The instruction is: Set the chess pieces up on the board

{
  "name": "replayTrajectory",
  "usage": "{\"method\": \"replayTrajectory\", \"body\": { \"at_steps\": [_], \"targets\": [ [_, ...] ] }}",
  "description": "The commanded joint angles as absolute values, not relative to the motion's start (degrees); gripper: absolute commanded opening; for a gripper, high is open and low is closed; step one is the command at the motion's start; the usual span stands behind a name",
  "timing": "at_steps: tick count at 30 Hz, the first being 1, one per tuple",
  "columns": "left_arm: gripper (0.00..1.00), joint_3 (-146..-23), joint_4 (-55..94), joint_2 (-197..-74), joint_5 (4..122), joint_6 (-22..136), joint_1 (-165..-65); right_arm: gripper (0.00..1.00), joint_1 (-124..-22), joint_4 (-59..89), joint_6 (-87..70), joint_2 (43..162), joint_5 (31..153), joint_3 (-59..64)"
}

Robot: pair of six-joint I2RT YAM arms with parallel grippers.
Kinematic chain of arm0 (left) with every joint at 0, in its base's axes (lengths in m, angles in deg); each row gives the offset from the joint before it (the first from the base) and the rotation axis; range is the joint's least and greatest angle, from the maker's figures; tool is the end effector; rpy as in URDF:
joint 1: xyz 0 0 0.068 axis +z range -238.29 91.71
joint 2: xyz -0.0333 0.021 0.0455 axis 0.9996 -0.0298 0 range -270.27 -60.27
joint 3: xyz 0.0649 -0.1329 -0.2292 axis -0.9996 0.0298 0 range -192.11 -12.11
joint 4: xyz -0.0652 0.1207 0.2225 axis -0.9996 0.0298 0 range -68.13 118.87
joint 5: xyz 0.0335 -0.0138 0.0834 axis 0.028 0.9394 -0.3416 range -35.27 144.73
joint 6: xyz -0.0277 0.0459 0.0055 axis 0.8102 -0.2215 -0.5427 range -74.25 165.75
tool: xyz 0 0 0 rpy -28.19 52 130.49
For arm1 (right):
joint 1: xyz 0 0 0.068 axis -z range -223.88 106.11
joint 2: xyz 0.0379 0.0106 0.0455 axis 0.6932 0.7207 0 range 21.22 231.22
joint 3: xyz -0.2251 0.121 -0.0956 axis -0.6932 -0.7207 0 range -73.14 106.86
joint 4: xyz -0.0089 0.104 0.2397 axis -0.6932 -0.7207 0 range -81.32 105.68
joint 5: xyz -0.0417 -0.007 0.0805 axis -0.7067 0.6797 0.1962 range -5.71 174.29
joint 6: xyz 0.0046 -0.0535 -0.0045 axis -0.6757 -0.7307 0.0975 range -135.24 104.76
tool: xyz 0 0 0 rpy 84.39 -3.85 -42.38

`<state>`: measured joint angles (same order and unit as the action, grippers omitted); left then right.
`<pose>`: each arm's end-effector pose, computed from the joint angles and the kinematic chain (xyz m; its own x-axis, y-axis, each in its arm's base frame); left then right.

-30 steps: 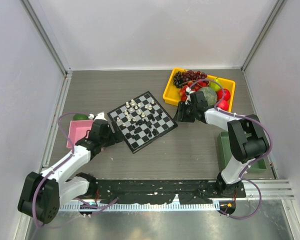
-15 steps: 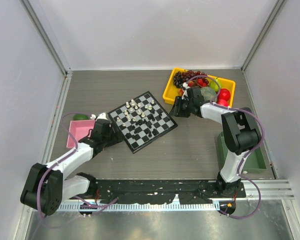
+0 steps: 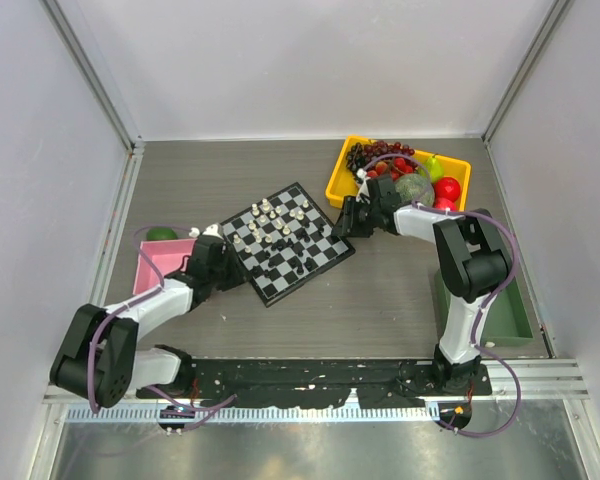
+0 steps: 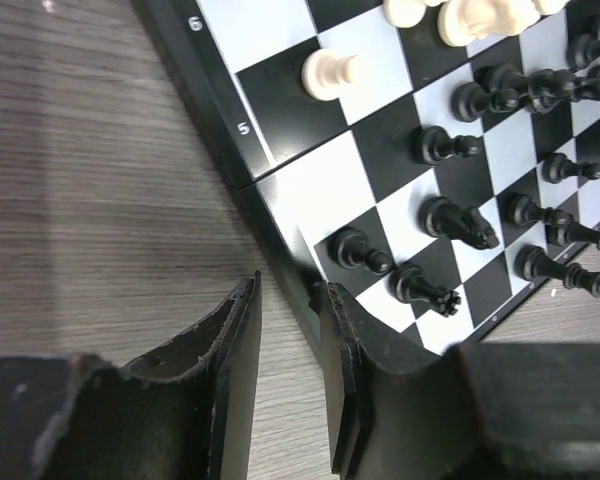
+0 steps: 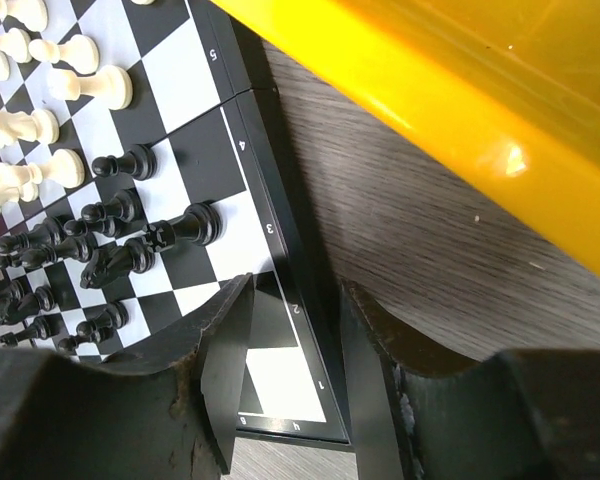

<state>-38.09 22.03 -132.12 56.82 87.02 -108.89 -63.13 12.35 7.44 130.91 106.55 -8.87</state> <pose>0.2125 -0.0813 0.1514 -0.7540 -0.4209 -0.5044 -0.1625 0.8634 -0.4776 0.3677 0.1425 0.1494 -0.8635 0.0765 -0.4986 -0.2253 0.8258 0.5170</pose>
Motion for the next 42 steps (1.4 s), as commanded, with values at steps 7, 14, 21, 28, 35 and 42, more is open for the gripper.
{"method": "replayTrajectory", "body": {
  "at_steps": [7,14,21,28,35,42],
  "targets": [
    [0.19,-35.93,13.52,-134.98,62.9,87.93,-109.12,0.35,-64.19,15.15,8.31,127.4,109.34,-14.6],
    [0.16,-32.86,13.08,-132.17,64.23,88.9,-109.21,0.35,-64.71,15.33,8.67,123.54,108.64,-19.88],
    [0.16,-28.11,13.78,-127.95,64.31,91.44,-110.61,0.35,-65.42,15.42,9.02,118.27,107.5,-25.06],
    [0.15,-23.72,14.84,-124.35,61.59,95.13,-115.53,0.34,-67.09,18.05,10.86,112.81,105.74,-31.39],
    [0.15,-20.47,18.87,-119.43,59.83,97.77,-119.4,0.34,-69.72,19.28,13.32,107.63,103.72,-38.68],
    [0.15,-18.0,27.83,-111.17,55.26,98.48,-123.62,0.34,-70.34,17.62,14.2,99.82,99.68,-45.53]
  ]
}}
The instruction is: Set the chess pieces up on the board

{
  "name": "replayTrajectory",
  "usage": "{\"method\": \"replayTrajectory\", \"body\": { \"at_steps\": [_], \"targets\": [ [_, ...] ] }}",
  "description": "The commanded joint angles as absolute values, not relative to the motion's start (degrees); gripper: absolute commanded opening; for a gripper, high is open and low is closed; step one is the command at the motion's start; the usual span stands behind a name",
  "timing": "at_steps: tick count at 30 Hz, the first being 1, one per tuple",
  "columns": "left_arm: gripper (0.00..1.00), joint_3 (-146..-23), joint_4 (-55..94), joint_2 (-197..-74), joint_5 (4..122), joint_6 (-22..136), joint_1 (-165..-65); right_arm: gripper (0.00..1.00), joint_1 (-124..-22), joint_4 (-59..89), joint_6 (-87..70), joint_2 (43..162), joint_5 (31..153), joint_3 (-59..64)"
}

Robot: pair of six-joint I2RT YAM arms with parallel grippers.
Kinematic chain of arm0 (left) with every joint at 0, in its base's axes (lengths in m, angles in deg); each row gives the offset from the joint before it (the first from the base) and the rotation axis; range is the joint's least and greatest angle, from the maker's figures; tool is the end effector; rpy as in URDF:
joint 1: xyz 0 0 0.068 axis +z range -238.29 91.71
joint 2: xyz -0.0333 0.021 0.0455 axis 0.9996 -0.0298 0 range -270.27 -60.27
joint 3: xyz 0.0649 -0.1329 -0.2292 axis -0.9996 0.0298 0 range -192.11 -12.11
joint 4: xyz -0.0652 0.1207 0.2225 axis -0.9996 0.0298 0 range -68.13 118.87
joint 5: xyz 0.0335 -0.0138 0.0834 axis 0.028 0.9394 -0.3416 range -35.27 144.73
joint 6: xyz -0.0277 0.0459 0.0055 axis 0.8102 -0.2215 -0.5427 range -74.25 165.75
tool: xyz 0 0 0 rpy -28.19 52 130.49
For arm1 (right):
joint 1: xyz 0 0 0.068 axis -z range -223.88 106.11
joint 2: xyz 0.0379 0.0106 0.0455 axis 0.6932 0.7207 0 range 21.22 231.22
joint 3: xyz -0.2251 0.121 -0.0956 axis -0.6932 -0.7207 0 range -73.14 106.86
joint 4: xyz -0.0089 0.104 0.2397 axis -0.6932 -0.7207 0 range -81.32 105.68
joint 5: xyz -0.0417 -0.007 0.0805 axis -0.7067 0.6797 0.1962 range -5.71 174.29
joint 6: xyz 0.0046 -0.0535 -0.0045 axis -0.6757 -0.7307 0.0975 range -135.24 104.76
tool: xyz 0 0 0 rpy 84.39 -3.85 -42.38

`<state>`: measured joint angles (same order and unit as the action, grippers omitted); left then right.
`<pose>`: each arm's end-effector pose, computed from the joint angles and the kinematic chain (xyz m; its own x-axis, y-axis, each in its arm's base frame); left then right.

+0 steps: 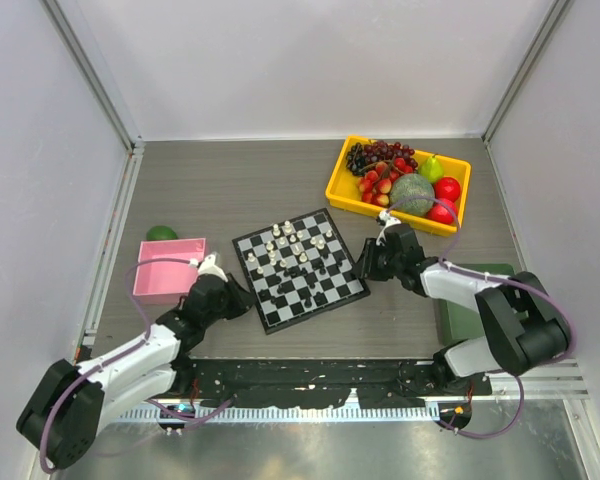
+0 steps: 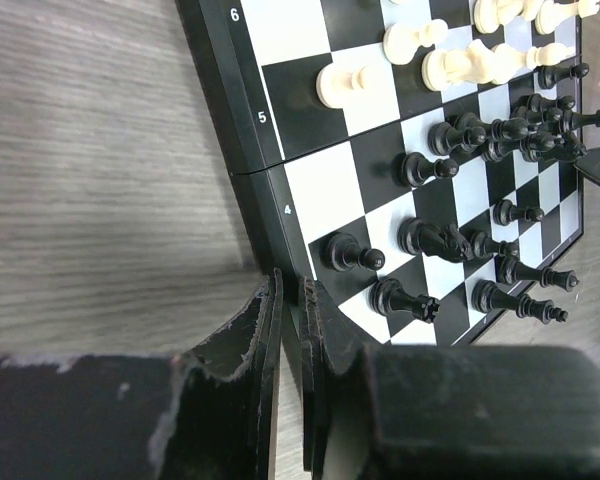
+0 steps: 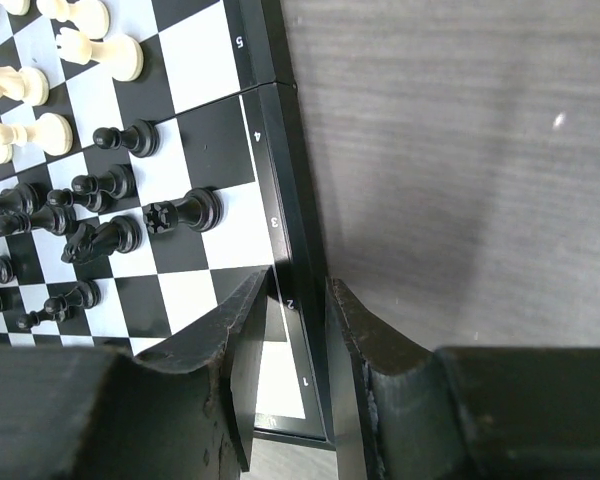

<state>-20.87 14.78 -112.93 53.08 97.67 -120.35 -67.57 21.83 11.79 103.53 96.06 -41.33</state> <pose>0.1410 -0.0872 0.1311 -0.7155 -0.4804 -0.5073 -0.0847 0.7804 -0.6195 0.2394 0.1128 0.1483 -0.8096 0.1307 -0.5722 -0.1784 0.8740 0.4520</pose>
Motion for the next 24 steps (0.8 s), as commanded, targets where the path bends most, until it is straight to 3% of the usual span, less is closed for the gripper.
{"method": "replayTrajectory", "body": {
  "at_steps": [1,12,16,18,21,24],
  "targets": [
    [0.15,-18.0,28.89,-109.68,55.26,98.48,-124.06,0.34,-70.43,17.61,14.46,98.84,99.41,-46.42],
    [0.17,-17.74,31.71,-106.5,52.71,98.57,-126.61,0.34,-70.87,14.36,17.54,85.57,96.78,-55.03],
    [0.29,-18.61,32.24,-107.55,52.27,98.39,-126.79,0.4,-70.87,12.52,17.46,83.19,93.79,-55.13],
    [0.4,-18.7,32.85,-107.29,52.18,98.48,-126.7,0.44,-70.87,11.3,16.93,82.22,92.65,-54.16],
    [0.47,-19.41,35.13,-105.36,50.52,98.48,-126.79,0.55,-70.87,8.31,15.35,81.43,89.84,-51.1],
    [0.53,-20.54,37.94,-103.17,49.2,98.13,-126.7,0.59,-70.87,5.05,14.12,81.08,85.71,-48.63]
  ]
}}
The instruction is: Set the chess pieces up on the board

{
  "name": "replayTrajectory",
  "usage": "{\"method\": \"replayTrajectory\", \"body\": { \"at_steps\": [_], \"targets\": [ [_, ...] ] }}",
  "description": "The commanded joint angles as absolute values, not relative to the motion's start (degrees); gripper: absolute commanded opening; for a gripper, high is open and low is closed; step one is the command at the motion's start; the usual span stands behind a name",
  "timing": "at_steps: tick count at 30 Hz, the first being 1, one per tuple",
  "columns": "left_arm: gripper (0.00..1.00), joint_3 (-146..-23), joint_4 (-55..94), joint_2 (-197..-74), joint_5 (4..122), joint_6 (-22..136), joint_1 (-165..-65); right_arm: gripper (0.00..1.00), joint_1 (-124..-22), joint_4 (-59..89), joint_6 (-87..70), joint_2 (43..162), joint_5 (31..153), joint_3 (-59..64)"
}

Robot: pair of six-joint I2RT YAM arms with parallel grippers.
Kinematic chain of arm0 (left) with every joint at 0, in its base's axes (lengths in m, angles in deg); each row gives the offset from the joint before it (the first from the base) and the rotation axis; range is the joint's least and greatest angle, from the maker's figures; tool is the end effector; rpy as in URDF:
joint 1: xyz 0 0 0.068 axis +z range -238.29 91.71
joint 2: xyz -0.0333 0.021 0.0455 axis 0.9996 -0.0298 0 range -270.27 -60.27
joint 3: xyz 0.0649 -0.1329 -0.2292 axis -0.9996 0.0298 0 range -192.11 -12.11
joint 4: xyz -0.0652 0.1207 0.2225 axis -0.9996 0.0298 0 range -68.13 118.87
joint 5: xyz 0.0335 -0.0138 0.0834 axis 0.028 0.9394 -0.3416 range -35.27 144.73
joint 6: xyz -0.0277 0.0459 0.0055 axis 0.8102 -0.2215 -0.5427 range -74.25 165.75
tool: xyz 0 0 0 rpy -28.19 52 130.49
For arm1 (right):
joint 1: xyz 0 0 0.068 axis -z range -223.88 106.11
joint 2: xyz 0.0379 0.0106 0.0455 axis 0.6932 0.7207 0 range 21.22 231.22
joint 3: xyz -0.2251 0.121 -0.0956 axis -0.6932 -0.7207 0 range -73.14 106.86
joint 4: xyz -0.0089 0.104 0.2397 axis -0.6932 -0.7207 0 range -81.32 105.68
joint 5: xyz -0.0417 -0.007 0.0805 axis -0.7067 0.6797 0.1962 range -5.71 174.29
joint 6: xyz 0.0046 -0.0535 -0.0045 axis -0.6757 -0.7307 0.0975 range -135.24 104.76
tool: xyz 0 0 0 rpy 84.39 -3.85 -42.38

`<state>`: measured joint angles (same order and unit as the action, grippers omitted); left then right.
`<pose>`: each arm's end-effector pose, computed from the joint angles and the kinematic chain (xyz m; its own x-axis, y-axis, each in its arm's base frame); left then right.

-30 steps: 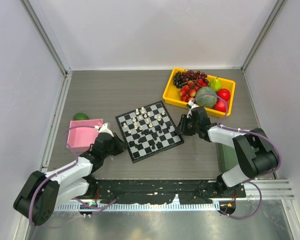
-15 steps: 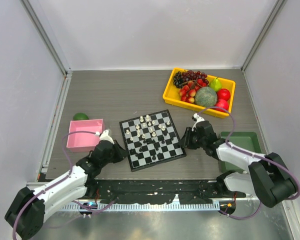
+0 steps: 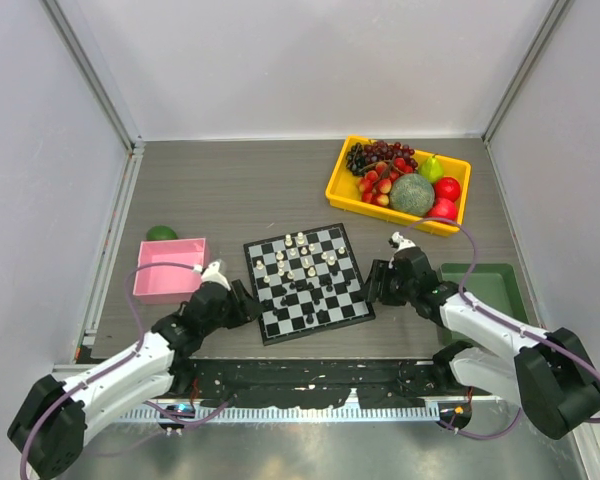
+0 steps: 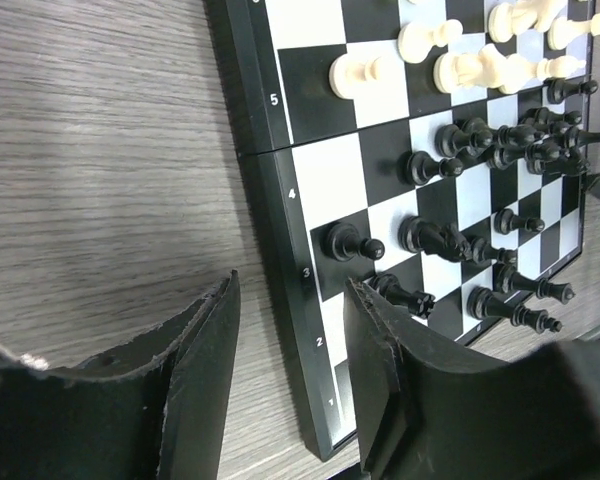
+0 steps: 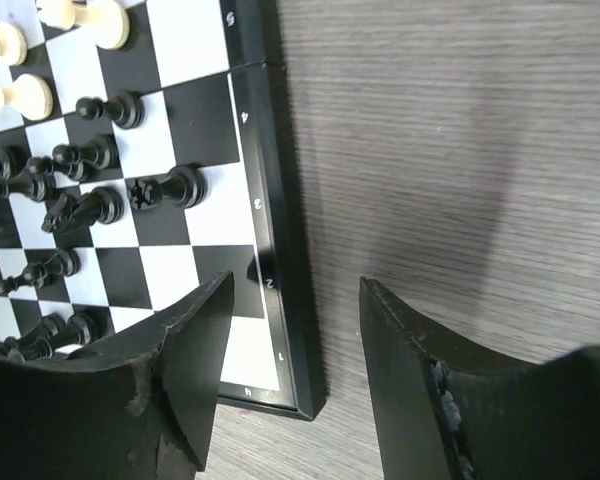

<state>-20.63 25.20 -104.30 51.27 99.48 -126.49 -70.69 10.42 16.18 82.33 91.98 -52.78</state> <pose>0.1190 -0.0910 0.1348 -0.7595 -0.4265 -0.4912 -0.0542 0.7940 -0.6055 0.1702 0.0912 0.1517 -0.8242 0.1624 -0.5425 -0.1174 0.8882 0.4442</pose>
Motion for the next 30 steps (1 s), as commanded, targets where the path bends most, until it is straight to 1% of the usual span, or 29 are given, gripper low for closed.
{"method": "replayTrajectory", "body": {
  "at_steps": [1,8,10,12,13,14,15,16,17,18,21,27,29,30],
  "targets": [
    [0.55,-21.07,39.69,-102.03,48.33,98.04,-126.79,0.61,-70.78,4.7,13.94,80.99,85.09,-47.49],
    [0.69,-24.32,50.07,-91.66,42.08,97.69,-126.7,0.68,-70.78,0.74,12.27,79.85,79.38,-42.39],
    [0.73,-25.64,51.92,-88.23,40.59,96.64,-126.7,0.73,-70.87,-0.49,12.27,79.41,78.59,-40.8],
    [0.77,-27.48,54.03,-85.76,38.83,94.89,-126.7,0.92,-70.78,-2.24,13.76,78.97,76.3,-39.14],
    [0.83,-28.71,54.82,-85.06,38.22,93.75,-126.7,0.97,-70.78,-3.21,13.94,78.79,75.51,-38.52],
    [0.85,-30.2,55.87,-84.88,37.25,91.99,-126.79,0.95,-70.87,-3.91,14.2,78.44,74.89,-37.47],
    [0.9,-31.78,57.28,-84.88,36.29,90.76,-126.7,0.96,-70.78,-5.14,14.9,78.18,73.84,-36.94],
    [0.92,-33.89,58.6,-85.14,35.23,89.53,-126.7,0.95,-70.78,-5.32,15.17,77.13,73.49,-36.5],
    [0.98,-35.65,60.0,-85.58,33.92,88.38,-126.79,0.95,-70.69,-5.15,15.43,76.51,73.05,-36.67],
    [1.0,-37.84,61.15,-86.02,32.6,87.24,-126.7,0.96,-70.69,-4.8,15.52,75.03,72.78,-36.84],
    [1.0,-44.17,65.72,-88.21,28.46,85.48,-126.7,0.96,-70.69,-4.01,16.05,72.82,70.07,-36.58],
    [1.0,-50.25,69.32,-92.17,27.05,84.15,-126.7,0.95,-70.43,-6.55,10.25,74.13,74.89,-30.7],
    [1.0,-51.31,70.73,-92.96,24.86,85.99,-126.7,0.95,-70.43,-10.67,11.64,75.36,75.76,-27.1],
    [1.0,-51.14,70.82,-93.14,23.54,86.87,-126.7,0.95,-70.43,-15.73,12.52,75.71,77.59,-23.69]
  ]
}}
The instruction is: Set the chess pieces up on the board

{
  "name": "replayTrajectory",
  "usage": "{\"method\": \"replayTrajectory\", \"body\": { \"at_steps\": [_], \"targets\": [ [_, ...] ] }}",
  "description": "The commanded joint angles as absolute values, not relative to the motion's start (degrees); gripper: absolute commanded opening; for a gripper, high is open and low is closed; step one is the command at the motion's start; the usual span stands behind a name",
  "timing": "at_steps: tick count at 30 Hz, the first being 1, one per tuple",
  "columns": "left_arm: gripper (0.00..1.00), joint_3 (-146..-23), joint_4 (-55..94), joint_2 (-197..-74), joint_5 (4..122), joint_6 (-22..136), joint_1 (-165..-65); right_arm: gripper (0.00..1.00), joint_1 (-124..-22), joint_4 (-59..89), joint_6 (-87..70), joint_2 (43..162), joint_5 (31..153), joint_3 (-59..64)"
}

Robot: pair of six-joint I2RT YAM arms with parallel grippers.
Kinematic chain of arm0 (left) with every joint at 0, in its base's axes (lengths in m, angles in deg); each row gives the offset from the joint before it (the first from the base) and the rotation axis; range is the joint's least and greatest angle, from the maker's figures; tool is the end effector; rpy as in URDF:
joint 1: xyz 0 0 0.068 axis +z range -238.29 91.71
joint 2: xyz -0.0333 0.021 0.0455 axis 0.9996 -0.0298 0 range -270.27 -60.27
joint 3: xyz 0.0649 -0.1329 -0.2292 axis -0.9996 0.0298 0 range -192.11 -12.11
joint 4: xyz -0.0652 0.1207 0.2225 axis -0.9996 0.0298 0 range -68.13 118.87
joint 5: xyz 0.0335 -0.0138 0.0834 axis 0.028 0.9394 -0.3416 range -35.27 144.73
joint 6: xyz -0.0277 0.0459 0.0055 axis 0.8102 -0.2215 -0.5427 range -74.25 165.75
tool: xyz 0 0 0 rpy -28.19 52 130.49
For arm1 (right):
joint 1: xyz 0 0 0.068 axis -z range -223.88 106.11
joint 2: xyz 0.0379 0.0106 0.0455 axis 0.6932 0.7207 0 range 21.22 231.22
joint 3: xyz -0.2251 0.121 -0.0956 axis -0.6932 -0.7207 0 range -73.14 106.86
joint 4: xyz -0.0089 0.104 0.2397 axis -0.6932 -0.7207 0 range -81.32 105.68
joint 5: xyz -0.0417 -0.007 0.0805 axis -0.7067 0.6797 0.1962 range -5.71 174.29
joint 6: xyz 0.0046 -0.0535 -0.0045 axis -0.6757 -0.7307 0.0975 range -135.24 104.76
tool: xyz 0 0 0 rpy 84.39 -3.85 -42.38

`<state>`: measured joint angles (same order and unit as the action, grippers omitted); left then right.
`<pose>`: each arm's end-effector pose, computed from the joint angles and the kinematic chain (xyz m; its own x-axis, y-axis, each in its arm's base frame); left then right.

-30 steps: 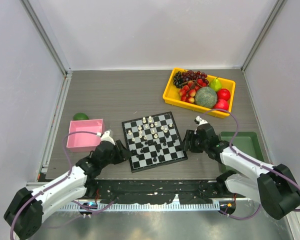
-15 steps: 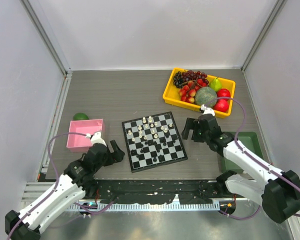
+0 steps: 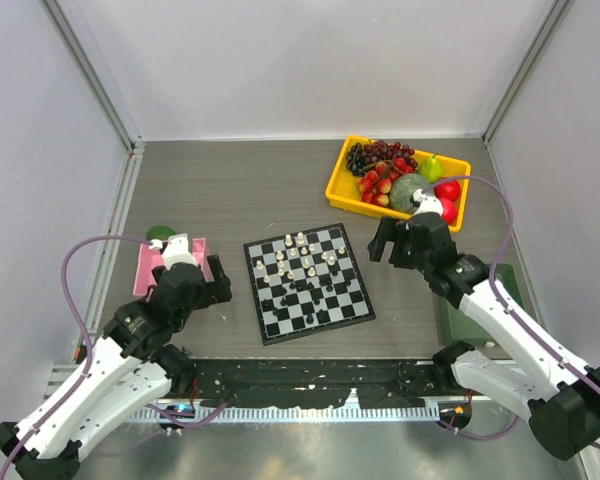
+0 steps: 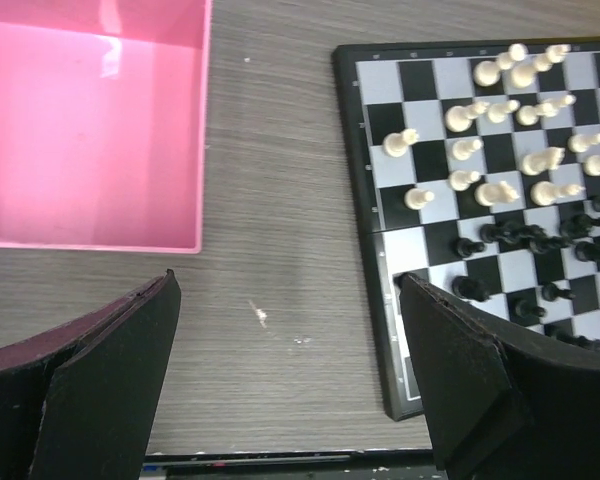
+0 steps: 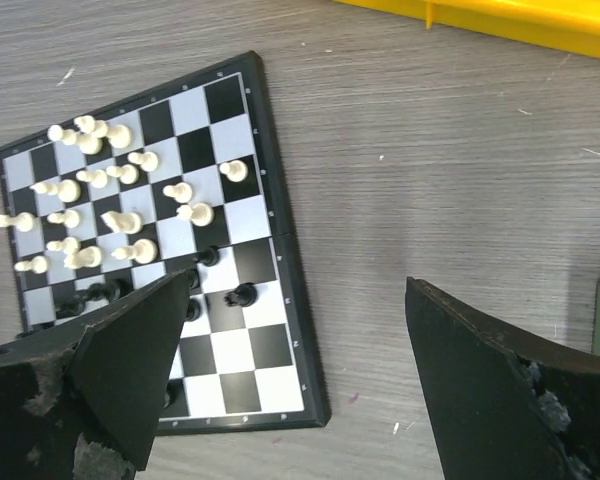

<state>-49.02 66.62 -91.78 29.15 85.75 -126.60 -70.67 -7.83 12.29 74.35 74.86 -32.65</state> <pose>0.0999 -0.0594 0.2670 -0.5722 -0.2869 -0.7683 -0.0923 0.9534 -0.2873 0.1828 0.0856 0.2654 -0.6178 0.1989 -0.7607 -0.0461 0.9567 0.2875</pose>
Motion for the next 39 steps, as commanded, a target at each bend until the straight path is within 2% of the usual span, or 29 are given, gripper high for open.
{"method": "replayTrajectory", "body": {
  "at_steps": [1,5,8,13,16,20,22,24,28,39],
  "targets": [
    [1.0,-50.7,70.39,-93.4,22.84,87.57,-126.7,0.96,-70.51,-18.31,13.23,76.5,78.66,-21.83],
    [1.0,-52.54,71.88,-93.49,21.6,86.01,-126.79,0.97,-70.52,-28.96,12.89,77.12,82.62,-17.24],
    [1.0,-52.9,73.46,-91.74,19.76,83.1,-126.7,0.97,-70.6,-25.82,10.52,76.86,83.41,-20.05],
    [0.99,-45.34,68.97,-83.75,16.86,81.76,-126.7,0.97,-70.52,-14.22,9.45,75.37,84.49,-26.03],
    [1.0,-43.41,65.92,-79.01,22.2,83.37,-126.7,0.95,-70.52,-15.7,14.63,75.01,80.43,-25.77],
    [1.0,-42.43,66.33,-76.27,20.55,82.66,-126.7,0.96,-70.52,-16.65,14.56,76.68,79.02,-26.39],
    [1.0,-44.27,67.22,-76.61,20.19,82.49,-126.7,1.0,-70.69,-17.11,14.03,77.56,81.12,-25.59],
    [1.0,-45.77,67.48,-77.67,20.1,80.74,-126.7,0.9,-70.87,-13.95,13.24,77.74,83.41,-26.21],
    [1.0,-47.44,69.32,-81.18,17.92,77.37,-126.7,0.77,-71.65,-9.46,12.8,82.2,87.45,-24.46],
    [1.0,-46.65,68.63,-78.03,18.78,76.95,-126.7,0.58,-85.45,-13.05,10.25,110.49,81.04,2.95]
  ]
}}
